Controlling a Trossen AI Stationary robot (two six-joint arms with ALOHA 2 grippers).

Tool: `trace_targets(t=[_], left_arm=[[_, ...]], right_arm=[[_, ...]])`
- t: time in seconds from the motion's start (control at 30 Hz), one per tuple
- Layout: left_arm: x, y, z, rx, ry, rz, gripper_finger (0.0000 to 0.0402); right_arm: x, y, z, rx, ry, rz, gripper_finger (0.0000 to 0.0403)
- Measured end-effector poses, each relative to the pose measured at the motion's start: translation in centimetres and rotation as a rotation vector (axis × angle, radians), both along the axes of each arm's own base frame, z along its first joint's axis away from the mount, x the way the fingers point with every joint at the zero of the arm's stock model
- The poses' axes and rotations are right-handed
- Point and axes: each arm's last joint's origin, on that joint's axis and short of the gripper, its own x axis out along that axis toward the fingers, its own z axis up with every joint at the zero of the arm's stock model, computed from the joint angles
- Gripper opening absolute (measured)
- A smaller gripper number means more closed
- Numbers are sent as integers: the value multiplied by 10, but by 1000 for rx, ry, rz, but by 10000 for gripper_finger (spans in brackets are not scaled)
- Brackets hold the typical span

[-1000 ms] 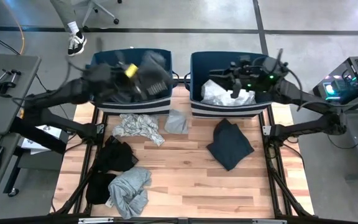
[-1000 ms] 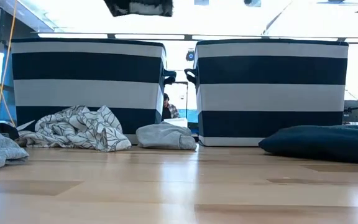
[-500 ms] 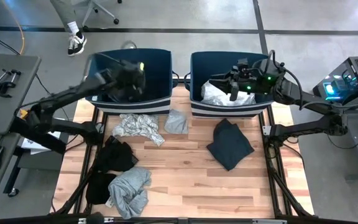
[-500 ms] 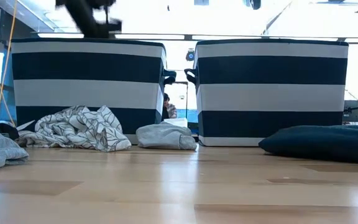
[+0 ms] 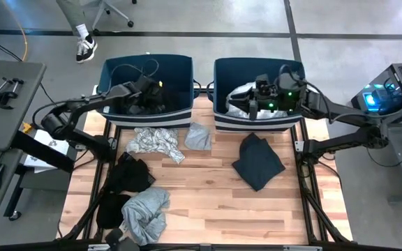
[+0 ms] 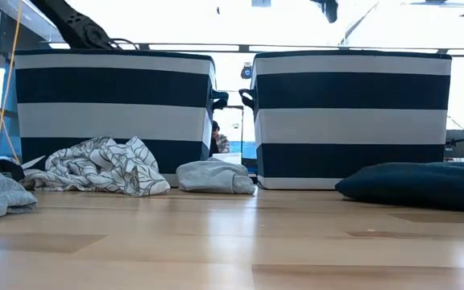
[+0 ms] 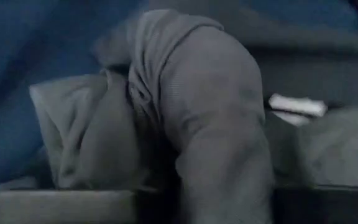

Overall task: Sort clothes
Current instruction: Put the dark gray boxer into the left blue laundry bin, then put the dark blue shorts into the right blue laundry bin

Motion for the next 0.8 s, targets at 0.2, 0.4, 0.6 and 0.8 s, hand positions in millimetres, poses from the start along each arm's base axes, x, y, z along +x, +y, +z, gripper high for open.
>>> trace_targets(t=[0.2,0.4,0.6,0.8], left_arm=[[-3,20,58,-49,-89,54,212],[-3,16,130,-94,-151,29,253],[-3,-1,176,-18,-247,1,254],[-1,-39,196,-8,-381,-109,255]], right_arm=[[5,5,-6,18,38,23,156],[3,5,-17,77,145,14,156],[2,31,-30,86,294,114,156],[-9,83,-54,154,579,269,156]])
